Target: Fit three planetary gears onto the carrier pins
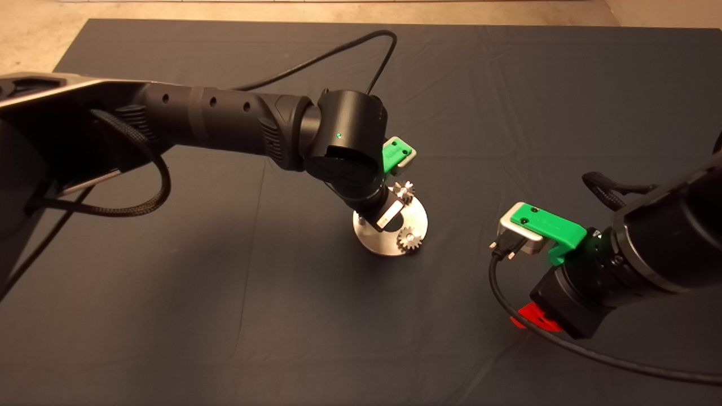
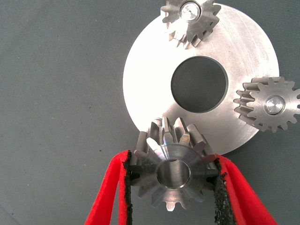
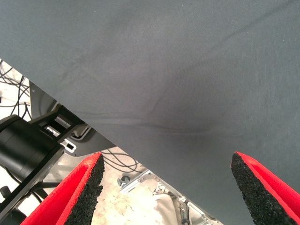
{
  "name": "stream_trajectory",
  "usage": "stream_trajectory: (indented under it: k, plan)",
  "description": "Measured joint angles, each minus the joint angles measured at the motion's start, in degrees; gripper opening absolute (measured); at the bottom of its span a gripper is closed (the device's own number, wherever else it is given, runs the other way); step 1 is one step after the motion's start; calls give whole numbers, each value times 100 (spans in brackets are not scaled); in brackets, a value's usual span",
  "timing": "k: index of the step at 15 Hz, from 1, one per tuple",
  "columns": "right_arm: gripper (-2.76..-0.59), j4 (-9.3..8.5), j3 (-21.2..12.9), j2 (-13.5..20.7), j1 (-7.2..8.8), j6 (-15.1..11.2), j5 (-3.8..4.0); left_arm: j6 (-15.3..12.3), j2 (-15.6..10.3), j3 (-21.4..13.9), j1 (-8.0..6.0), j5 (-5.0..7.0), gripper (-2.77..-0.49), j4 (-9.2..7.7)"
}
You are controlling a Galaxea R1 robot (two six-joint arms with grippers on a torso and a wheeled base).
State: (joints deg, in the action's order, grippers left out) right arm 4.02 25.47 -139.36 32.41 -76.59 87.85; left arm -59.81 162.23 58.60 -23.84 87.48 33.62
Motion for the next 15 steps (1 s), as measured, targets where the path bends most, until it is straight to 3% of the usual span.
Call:
stream_trajectory:
  k: [12,15]
  plan:
    - [-136,0,11,2,62,0,0,-83,-132,-50,4,0,-244,0]
    - [-136,0,11,2,63,0,2,-78,-178,-4,105,9,-244,15]
